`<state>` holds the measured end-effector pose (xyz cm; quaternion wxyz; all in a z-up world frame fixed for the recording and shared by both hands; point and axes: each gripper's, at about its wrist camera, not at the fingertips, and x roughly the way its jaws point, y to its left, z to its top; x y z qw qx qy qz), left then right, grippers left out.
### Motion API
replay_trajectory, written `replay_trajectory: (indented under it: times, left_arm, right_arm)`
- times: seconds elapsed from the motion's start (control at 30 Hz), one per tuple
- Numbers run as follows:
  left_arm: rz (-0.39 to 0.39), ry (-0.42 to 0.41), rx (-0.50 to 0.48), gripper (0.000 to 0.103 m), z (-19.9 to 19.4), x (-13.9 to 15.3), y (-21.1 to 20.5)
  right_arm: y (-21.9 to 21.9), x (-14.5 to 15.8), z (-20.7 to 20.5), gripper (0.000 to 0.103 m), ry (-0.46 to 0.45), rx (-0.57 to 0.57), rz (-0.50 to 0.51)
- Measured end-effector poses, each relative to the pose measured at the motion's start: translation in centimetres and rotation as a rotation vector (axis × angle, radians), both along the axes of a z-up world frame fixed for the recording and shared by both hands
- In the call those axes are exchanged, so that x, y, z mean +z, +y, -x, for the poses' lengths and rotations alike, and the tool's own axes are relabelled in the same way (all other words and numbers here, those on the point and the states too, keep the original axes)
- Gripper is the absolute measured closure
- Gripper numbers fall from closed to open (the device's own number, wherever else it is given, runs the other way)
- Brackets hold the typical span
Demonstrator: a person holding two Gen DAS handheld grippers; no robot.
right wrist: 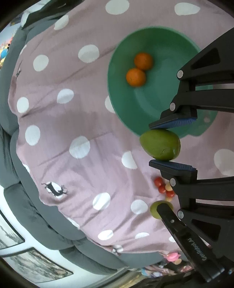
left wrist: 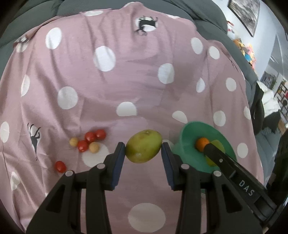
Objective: Organize fruits
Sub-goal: 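Lift both held green fruits and carry them over the green bowl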
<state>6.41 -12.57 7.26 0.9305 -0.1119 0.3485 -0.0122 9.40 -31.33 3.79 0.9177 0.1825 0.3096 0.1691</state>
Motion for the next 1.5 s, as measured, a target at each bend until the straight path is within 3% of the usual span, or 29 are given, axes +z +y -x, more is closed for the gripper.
replay_trajectory:
  times: [0.33,0.9,1.5]
  left_arm:
    - [-0.031,0.013,-0.063,0.062,-1.2,-0.9,-3.9]
    - [-0.051,0.077,-0.143,0.062,-3.9,-3.1,-7.8]
    - [-0.095,0.044,-0.178,0.062,-4.2,-3.0,-9.8]
  right_arm:
    - [-1.9,0.0,0.1,0.068,0.006,-0.067,0.025]
    - [-4.9,-1.7,-0.8,0.068,0.098,-0.203,0.116]
    - [-5.5,-2.2,-1.0,0.068,0.123,-0.259,0.144]
